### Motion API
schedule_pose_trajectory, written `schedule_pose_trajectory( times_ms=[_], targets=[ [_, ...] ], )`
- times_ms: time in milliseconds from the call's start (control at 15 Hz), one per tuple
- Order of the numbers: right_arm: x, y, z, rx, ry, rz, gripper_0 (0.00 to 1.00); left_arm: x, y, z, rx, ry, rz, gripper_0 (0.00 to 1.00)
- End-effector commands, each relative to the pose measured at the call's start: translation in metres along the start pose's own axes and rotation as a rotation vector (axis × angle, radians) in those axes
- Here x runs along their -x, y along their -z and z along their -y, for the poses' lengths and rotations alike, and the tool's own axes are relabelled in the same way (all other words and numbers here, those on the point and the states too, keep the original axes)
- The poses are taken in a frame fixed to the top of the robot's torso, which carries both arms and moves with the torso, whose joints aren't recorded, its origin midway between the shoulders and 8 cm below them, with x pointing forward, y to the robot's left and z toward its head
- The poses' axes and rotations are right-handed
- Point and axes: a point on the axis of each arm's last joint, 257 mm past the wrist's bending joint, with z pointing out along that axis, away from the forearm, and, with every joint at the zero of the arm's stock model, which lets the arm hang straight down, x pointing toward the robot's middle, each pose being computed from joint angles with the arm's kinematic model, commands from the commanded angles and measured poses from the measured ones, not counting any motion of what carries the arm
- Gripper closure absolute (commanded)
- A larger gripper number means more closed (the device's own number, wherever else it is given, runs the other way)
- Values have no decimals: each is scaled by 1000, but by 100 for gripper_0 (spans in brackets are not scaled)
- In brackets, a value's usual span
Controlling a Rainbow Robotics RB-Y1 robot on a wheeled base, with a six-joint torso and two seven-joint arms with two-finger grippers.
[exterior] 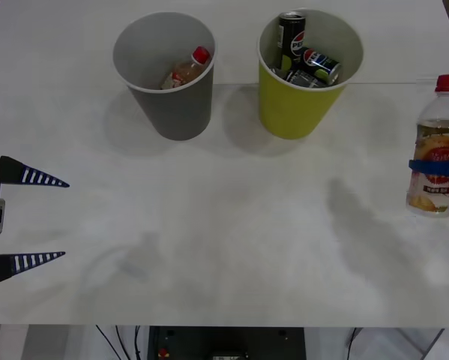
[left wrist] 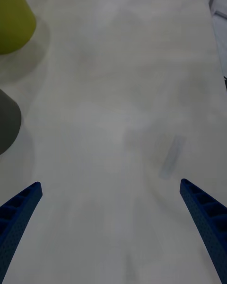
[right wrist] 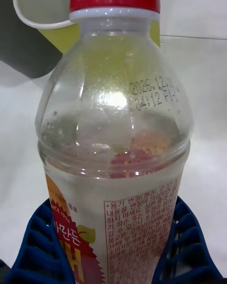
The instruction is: Put the can into the green bin and the plastic bottle into the gray bin
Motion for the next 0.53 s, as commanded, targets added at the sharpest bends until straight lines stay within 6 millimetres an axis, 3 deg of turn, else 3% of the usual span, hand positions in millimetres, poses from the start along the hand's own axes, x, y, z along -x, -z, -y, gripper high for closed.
schedule_pose_trajectory(
  times_ms=[67,267,533],
  targets=[
    [21,9,-22,23,29,-50,100,0,0,0,0,0,0,0],
    [51,16,-53,88,144,-99,100,0,0,0,0,0,0,0],
    [89,11,-87,112,329,-125,100,0,0,0,0,0,0,0]
  ],
)
